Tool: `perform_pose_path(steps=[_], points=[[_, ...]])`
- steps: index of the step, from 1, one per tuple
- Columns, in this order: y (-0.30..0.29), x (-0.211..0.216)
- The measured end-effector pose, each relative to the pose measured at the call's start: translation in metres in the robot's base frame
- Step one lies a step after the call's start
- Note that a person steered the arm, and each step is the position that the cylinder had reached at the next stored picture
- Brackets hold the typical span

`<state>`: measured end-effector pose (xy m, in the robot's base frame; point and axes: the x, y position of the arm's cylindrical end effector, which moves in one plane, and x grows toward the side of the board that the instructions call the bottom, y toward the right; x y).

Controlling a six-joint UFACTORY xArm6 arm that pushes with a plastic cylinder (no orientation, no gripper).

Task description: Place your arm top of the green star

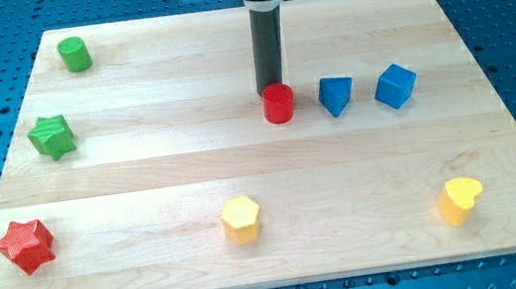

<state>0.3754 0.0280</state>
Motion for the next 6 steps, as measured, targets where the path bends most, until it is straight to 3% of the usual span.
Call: perform_pose_path(steps=[2,3,5,6], points=[[-0.023,-0.019],[-0.098,-0.049],[-0.244,-0.017],[-0.245,-0.021]])
